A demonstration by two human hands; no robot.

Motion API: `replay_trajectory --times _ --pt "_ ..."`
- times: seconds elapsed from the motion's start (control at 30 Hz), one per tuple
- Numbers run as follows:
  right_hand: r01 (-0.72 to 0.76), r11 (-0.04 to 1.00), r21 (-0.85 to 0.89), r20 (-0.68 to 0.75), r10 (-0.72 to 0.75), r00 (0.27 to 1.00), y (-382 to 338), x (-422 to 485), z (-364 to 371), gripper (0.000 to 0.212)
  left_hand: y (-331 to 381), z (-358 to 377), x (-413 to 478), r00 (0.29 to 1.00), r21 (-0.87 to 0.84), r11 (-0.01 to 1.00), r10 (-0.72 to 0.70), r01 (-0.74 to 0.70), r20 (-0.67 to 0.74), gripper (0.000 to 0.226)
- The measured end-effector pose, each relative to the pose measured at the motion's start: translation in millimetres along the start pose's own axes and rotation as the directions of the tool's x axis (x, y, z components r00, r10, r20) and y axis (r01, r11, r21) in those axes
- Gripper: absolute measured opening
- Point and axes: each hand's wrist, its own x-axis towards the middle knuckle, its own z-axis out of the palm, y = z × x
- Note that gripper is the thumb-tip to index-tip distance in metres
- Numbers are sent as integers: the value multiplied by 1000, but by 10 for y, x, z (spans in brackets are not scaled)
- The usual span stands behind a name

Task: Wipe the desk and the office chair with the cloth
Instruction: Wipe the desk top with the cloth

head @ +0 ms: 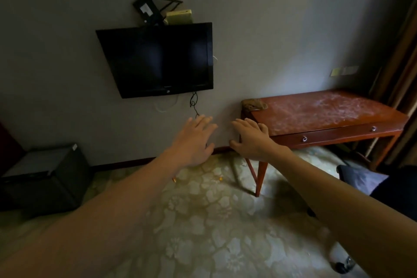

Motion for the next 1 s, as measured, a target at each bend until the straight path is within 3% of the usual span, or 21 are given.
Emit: replay_trajectory --times 0.1,0.3,0.5,0.73,1.0 --pt "-22 1000 -11 -2 22 1000 248 270 -23 69 -81 60 363 999 82 996 37 -36 -16 59" --pt "-23 1000 -10 -41 23 999 578 755 -236 68 -199 18 1080 996 46 999 33 -29 -78 58" --pt "-27 999 18 -64 28 998 862 1348 -152 69 -475 270 1782 996 67 994 85 -82 -36 59" --pt "-110 993 -51 -46 108 993 1474 2643 134 71 -1300 811 3080 995 58 993 100 -100 2 58" --pt "-200 978 -53 0 201 980 1876 4169 202 71 -1892 1245 4690 976 20 977 213 -214 42 59"
